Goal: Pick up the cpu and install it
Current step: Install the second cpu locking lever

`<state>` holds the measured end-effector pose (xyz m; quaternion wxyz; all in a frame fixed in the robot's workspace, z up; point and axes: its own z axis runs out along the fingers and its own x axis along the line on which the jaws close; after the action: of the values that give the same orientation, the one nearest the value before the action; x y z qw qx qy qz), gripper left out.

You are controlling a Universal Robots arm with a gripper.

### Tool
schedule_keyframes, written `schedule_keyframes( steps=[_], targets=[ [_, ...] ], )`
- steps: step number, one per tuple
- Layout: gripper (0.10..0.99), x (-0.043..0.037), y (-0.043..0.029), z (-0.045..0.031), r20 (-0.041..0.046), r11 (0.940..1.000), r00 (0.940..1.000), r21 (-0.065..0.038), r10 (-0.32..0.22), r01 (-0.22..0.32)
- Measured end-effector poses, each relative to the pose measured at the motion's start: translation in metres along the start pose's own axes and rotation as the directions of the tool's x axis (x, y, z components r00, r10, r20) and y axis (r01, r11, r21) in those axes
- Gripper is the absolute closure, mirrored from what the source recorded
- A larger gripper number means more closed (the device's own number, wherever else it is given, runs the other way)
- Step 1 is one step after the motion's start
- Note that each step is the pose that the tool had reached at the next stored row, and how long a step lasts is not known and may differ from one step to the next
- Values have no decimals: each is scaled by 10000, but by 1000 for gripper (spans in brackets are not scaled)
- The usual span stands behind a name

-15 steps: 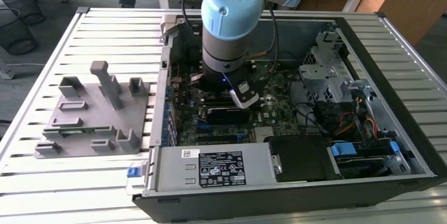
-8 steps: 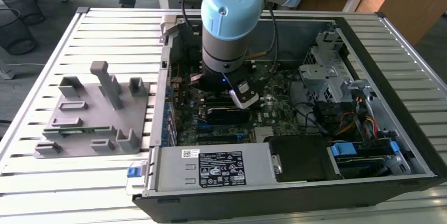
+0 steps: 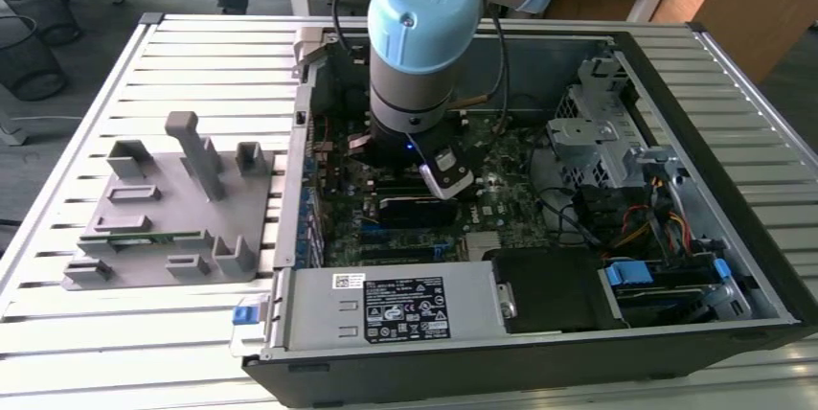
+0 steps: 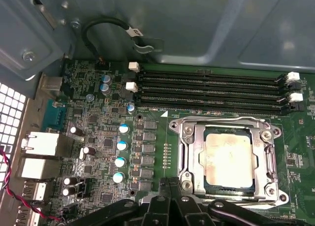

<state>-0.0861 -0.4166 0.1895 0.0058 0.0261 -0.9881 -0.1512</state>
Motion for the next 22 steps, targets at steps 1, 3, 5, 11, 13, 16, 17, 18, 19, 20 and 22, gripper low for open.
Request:
schedule_keyframes(
  steps=[1,3,5,11,13,16,17,18,19,20,22],
  targets=[
    [980,1,1,-5,0,10000,10000,0,0,0],
    [980,2,6,-21,0,10000,10000,0,0,0],
    [980,2,13,-43,0,10000,10000,0,0,0],
    [980,3,27,-86,0,10000,10000,0,1,-1],
    [980,3,29,-91,2,10000,10000,-4,0,0],
    [980,3,30,-96,0,10000,10000,-33,1,-1],
    [980,3,31,-100,1,10000,10000,-48,-1,1],
    [980,3,33,-107,2,10000,10000,-49,-1,1],
    [980,3,38,-121,1,10000,10000,-49,-1,1],
    [980,3,43,-137,2,10000,10000,-51,0,0],
    [980,3,54,-172,1,10000,10000,-50,0,0]
  ],
)
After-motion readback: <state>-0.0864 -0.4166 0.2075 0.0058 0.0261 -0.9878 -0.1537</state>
